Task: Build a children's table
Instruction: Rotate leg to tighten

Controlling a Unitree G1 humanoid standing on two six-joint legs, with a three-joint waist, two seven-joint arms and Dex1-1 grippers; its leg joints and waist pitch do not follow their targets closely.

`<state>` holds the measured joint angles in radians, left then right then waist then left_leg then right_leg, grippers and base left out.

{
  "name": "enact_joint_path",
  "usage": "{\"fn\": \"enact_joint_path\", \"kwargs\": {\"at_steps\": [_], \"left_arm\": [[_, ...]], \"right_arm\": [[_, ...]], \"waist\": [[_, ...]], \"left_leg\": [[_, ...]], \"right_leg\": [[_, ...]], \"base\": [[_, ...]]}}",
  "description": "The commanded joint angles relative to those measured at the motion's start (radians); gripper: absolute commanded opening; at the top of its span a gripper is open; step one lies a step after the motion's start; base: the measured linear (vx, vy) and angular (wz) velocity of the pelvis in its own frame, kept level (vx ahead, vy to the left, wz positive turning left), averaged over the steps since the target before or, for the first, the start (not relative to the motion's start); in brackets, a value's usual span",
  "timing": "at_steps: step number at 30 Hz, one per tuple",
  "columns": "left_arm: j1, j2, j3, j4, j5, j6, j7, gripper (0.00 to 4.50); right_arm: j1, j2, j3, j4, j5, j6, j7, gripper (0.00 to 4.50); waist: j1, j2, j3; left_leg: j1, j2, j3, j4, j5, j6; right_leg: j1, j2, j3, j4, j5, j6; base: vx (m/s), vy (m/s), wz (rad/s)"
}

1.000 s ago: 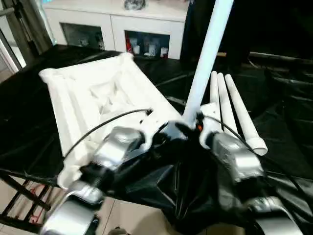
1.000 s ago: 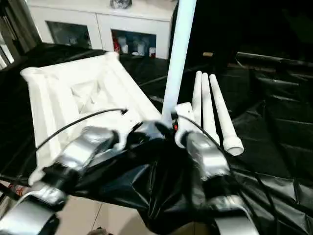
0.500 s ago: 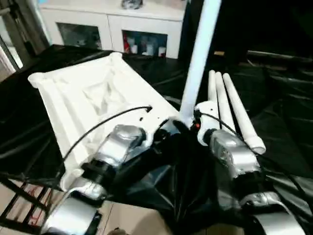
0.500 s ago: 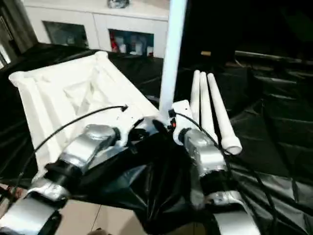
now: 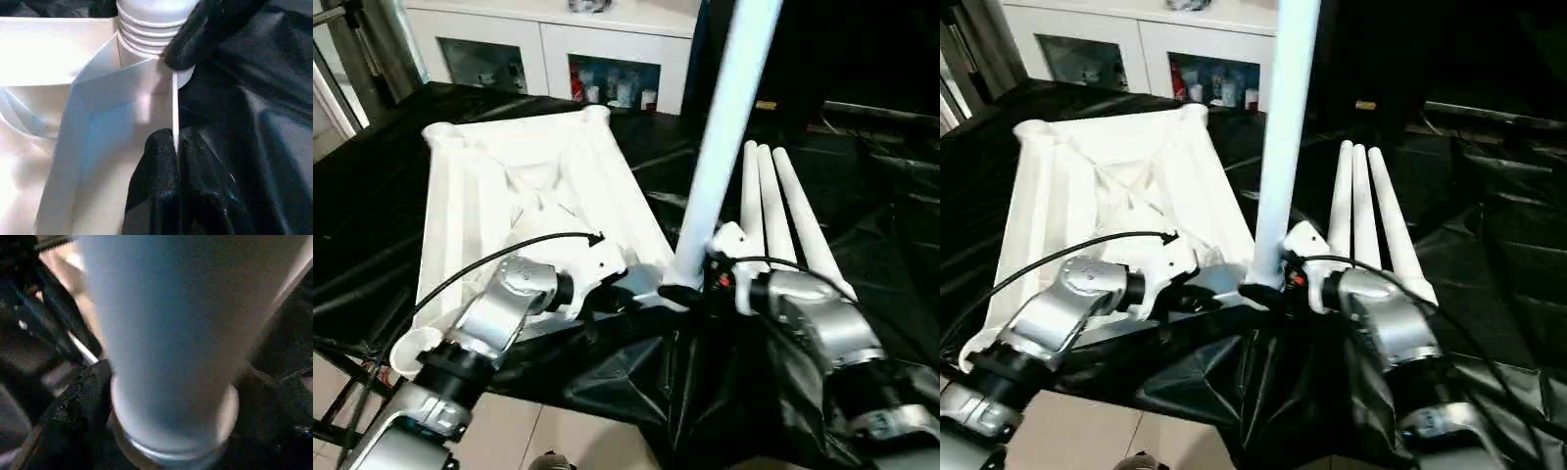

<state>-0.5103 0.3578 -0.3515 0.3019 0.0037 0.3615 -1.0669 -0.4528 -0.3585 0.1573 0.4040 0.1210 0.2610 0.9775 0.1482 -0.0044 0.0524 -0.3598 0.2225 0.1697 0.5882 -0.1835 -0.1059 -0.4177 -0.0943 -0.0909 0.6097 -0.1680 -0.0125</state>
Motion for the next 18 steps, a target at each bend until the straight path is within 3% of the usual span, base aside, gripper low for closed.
{"fn": "enact_joint_path", "kwargs": {"at_steps": [1, 4, 9, 14, 18], "left_arm": [[0.008, 0.002, -0.022, -0.053, -0.029, -0.004, -0.042, 0.0], [0.017, 0.014, -0.022, -0.073, -0.037, 0.009, -0.054, 0.0], [0.026, 0.027, -0.02, -0.091, -0.038, 0.017, -0.065, 0.0], [0.031, 0.03, -0.017, -0.099, -0.043, 0.026, -0.059, 0.0], [0.016, -0.003, 0.001, -0.068, -0.024, 0.039, 0.009, 0.0]], "right_arm": [[0.014, -0.015, 0.002, -0.031, 0.015, 0.003, 0.03, 3.66], [0.019, -0.021, 0.004, -0.045, 0.028, 0.011, 0.057, 3.66], [0.022, -0.012, 0.006, -0.059, 0.05, 0.028, 0.075, 3.07], [0.035, 0.004, 0.011, -0.069, 0.057, 0.038, 0.074, 2.89], [0.028, 0.058, -0.016, -0.014, 0.047, 0.037, -0.037, 2.73]], "waist": [[-0.006, -0.007, -0.069], [-0.006, -0.01, -0.068], [-0.007, -0.012, -0.065], [-0.006, -0.011, -0.066], [-0.01, -0.012, -0.065]], "left_leg": [[0.001, 0.006, 0.009, -0.068, -0.155, 0.047], [0.0, 0.005, 0.009, -0.068, -0.165, 0.047], [0.003, 0.006, 0.008, -0.071, -0.187, 0.038], [0.001, 0.006, 0.007, -0.071, -0.175, 0.034], [-0.001, 0.004, 0.008, -0.071, -0.17, 0.028]], "right_leg": [[0.065, -0.044, 0.046, -0.057, -0.14, -0.213], [0.065, -0.046, 0.047, -0.061, -0.177, -0.202], [0.061, -0.046, 0.047, -0.069, -0.253, -0.173], [0.062, -0.046, 0.046, -0.067, -0.242, -0.173], [0.061, -0.046, 0.046, -0.068, -0.245, -0.172]], "base": [[0.0, 0.0, 0.0], [0.0, 0.0, 0.0], [0.0, 0.0, 0.0], [0.0, 0.0, 0.0], [0.0, 0.0, 0.0]]}}
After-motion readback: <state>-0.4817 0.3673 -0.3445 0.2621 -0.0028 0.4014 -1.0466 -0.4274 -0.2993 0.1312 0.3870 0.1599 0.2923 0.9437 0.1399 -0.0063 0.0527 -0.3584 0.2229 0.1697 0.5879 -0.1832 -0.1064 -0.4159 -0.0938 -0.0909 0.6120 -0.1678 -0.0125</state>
